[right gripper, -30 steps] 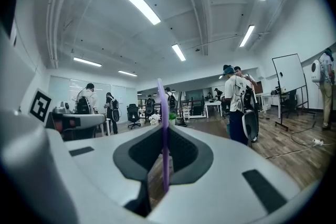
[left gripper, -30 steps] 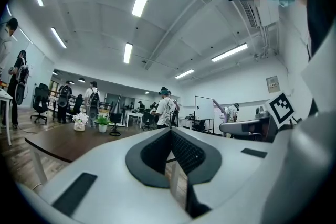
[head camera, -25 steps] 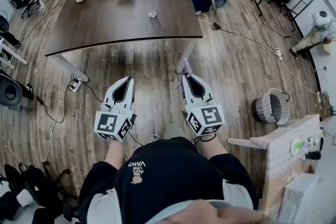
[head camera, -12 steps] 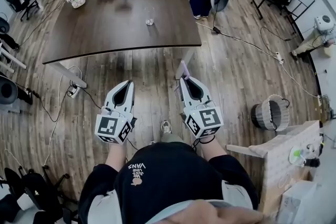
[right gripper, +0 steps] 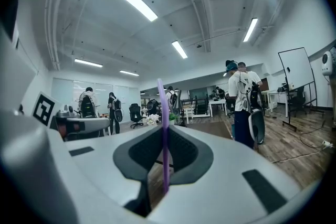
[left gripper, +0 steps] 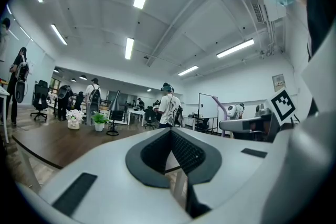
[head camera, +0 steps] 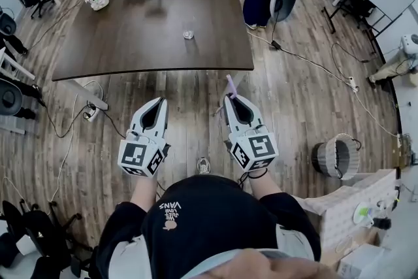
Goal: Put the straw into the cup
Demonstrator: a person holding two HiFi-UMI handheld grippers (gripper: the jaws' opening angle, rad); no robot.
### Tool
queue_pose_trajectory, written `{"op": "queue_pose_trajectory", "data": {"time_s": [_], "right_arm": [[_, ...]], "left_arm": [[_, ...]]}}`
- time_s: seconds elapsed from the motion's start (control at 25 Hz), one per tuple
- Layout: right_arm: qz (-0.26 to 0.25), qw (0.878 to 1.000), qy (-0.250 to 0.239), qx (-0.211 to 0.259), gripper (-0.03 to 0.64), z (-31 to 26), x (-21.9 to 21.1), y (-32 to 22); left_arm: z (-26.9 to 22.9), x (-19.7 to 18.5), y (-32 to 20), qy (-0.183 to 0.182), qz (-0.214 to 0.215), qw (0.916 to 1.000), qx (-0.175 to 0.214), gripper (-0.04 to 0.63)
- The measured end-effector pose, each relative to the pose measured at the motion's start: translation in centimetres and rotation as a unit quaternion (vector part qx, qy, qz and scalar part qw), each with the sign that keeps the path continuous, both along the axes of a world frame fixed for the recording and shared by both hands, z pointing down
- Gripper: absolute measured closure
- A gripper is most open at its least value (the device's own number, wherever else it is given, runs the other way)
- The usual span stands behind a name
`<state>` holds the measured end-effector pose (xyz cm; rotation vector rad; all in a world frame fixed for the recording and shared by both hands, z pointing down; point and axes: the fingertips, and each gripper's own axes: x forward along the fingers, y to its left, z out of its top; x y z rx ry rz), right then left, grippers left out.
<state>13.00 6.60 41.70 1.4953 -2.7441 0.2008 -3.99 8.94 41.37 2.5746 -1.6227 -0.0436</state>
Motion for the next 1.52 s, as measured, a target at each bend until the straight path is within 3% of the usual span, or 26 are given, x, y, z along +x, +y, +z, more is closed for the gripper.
{"op": "queue_pose_trajectory", "data": {"time_s": [0.52, 1.52], "right_arm": [[-0.014, 1.000, 0.003, -0.010, 0.577, 0.9, 0.5, -6.9], [0.060, 0.998, 0.007, 0.003, 0.577, -0.6, -8.1, -19.7]], "left_arm": [[1.0, 0.3, -7.0, 0.005, -0.016, 0.9998, -0.010, 0.586], [0.1, -7.8, -22.2, 0.010, 0.066, 0.9977, 0.000, 0.586]]}}
